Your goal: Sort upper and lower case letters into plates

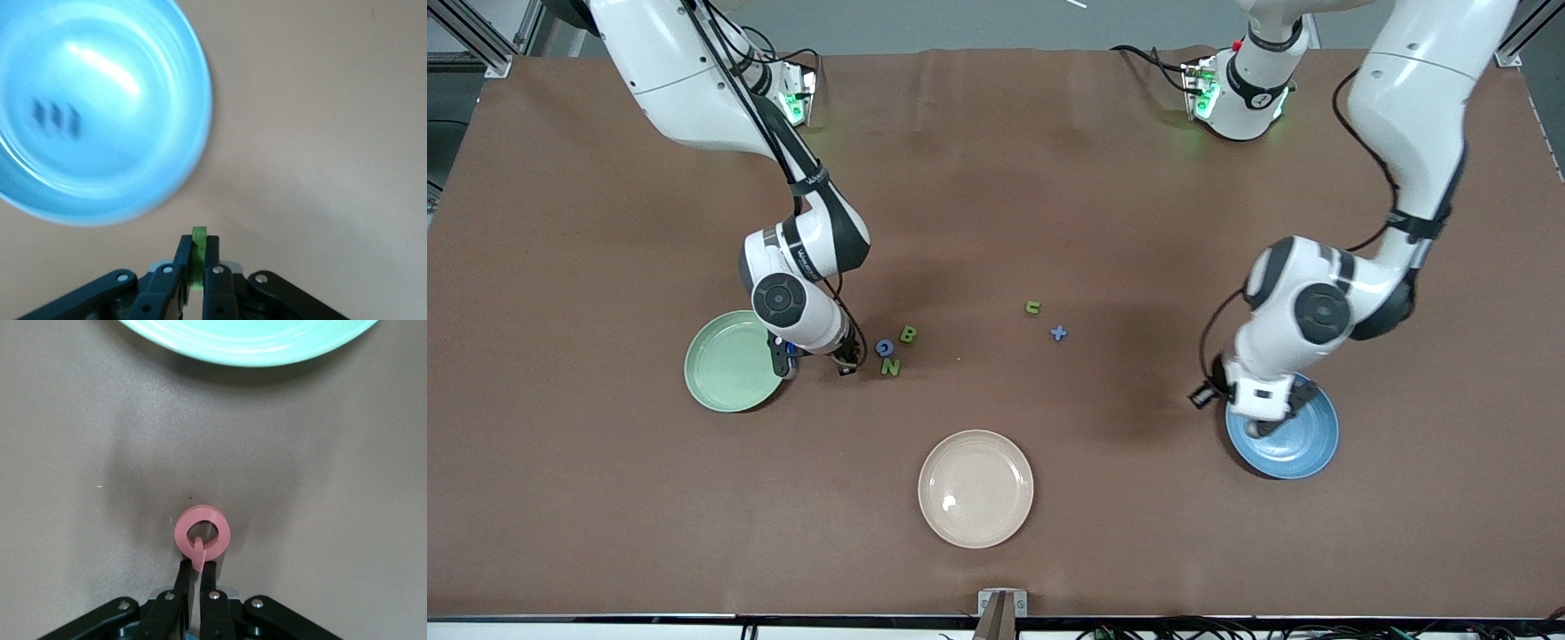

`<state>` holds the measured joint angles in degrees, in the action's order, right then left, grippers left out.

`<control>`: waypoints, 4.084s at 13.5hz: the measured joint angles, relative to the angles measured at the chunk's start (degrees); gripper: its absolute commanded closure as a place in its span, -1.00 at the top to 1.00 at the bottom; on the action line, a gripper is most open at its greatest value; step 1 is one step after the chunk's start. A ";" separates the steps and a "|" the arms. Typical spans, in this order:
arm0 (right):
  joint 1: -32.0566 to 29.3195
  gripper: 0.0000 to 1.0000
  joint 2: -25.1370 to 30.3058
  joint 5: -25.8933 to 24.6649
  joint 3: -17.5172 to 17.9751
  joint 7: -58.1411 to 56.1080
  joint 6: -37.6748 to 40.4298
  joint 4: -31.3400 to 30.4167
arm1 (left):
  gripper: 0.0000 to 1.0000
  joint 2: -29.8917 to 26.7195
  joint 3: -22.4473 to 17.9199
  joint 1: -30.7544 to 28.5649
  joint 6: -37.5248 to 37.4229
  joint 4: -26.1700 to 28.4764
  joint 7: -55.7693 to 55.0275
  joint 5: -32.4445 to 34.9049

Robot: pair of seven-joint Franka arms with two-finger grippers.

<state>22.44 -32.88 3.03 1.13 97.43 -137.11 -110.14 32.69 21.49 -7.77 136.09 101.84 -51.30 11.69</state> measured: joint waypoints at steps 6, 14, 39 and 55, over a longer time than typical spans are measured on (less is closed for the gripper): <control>-0.97 -0.99 1.96 0.01 -0.05 -7.68 6.06 1.57 | 1.00 3.32 0.02 -4.61 -1.09 -2.26 7.91 5.81; -15.82 -0.99 11.89 0.07 -0.32 -38.94 8.86 -4.98 | 1.00 3.26 6.36 3.89 -7.33 -2.69 -14.87 6.08; -5.18 1.00 11.05 1.41 1.10 -19.02 0.98 -7.16 | -0.98 10.69 4.76 21.94 2.07 -2.17 -44.77 7.49; 9.64 1.00 -2.78 -5.46 1.11 -10.85 0.63 6.98 | -0.90 6.30 4.27 -5.97 -4.59 -6.54 -0.50 15.29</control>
<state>32.08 -35.66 -2.43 2.24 86.58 -136.47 -103.16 38.98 25.76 -13.74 131.50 95.29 -51.80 26.98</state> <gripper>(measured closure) 0.000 0.731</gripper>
